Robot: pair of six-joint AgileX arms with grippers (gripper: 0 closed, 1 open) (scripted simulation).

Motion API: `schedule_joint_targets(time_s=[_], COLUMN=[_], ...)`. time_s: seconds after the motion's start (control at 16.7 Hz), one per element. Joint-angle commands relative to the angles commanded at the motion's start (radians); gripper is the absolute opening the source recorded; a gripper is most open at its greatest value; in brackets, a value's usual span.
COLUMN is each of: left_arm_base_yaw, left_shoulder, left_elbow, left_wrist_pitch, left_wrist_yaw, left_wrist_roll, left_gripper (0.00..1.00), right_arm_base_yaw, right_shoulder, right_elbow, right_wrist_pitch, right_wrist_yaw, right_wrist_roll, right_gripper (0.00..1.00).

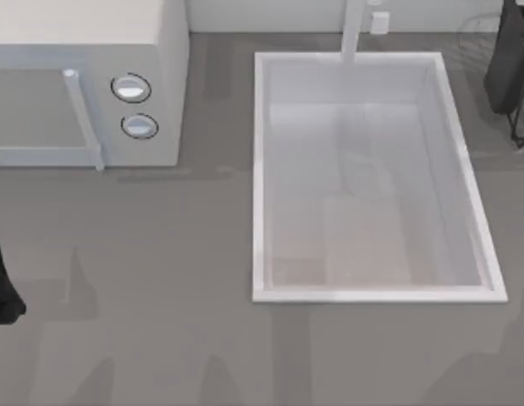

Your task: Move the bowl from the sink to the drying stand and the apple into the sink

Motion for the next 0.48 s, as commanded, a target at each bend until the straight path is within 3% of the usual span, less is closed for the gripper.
schedule_joint_targets(time_s=[0.24,0.48], left_arm_base_yaw=[0.0,0.0], left_shoulder=[0.0,0.0], left_elbow=[0.0,0.0], left_wrist_pitch=[0.0,0.0], left_wrist_yaw=[0.0,0.0], left_wrist_roll=[0.0,0.0], left_gripper=[1.0,1.0], right_arm_base_yaw=[0.0,-0.004], right_shoulder=[0.0,-0.111], right_elbow=[0.0,0.066], right_wrist_pitch=[0.0,-0.127], right_wrist_yaw=[0.0,0.007], right_wrist_roll=[0.0,0.021], right_gripper=[0.0,0.0])
